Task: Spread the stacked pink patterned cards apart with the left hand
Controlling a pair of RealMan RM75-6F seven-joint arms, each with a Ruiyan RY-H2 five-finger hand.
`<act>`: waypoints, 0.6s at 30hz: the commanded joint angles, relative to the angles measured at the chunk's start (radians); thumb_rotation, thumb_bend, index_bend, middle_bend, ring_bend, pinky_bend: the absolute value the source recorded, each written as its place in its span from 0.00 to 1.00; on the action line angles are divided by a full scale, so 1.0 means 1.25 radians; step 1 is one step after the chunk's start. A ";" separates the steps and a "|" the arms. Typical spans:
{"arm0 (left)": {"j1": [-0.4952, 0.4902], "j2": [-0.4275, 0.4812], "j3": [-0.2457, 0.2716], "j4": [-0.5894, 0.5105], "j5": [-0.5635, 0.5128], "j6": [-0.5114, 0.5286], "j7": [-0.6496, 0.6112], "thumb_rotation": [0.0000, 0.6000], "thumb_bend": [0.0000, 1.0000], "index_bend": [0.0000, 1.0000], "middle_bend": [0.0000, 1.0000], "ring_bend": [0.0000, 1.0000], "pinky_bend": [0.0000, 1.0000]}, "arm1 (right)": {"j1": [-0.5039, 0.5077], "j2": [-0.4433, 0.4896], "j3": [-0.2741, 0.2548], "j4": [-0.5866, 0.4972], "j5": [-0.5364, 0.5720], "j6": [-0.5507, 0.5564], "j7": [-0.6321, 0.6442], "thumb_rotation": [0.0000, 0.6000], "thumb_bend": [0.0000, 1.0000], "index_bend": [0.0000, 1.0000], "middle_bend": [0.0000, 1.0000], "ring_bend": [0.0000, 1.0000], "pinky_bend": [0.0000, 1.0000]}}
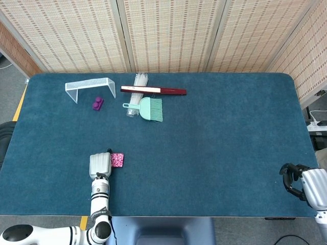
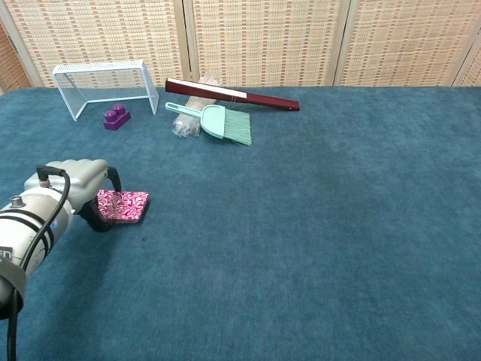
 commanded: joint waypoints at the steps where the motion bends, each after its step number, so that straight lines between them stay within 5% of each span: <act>1: 0.003 0.002 0.004 -0.003 0.010 0.000 -0.010 1.00 0.36 0.35 1.00 1.00 1.00 | 0.000 0.000 0.000 0.000 0.000 0.000 0.000 1.00 0.55 0.79 0.73 0.67 0.93; 8: 0.021 0.036 0.021 -0.052 0.035 -0.004 -0.034 1.00 0.35 0.53 1.00 1.00 1.00 | 0.000 -0.001 0.000 0.000 0.000 0.000 -0.001 1.00 0.55 0.79 0.73 0.67 0.93; 18: 0.066 0.180 0.063 -0.150 0.076 -0.008 -0.064 1.00 0.35 0.56 1.00 1.00 1.00 | 0.002 -0.004 0.000 -0.004 0.003 -0.007 -0.012 1.00 0.55 0.79 0.73 0.67 0.93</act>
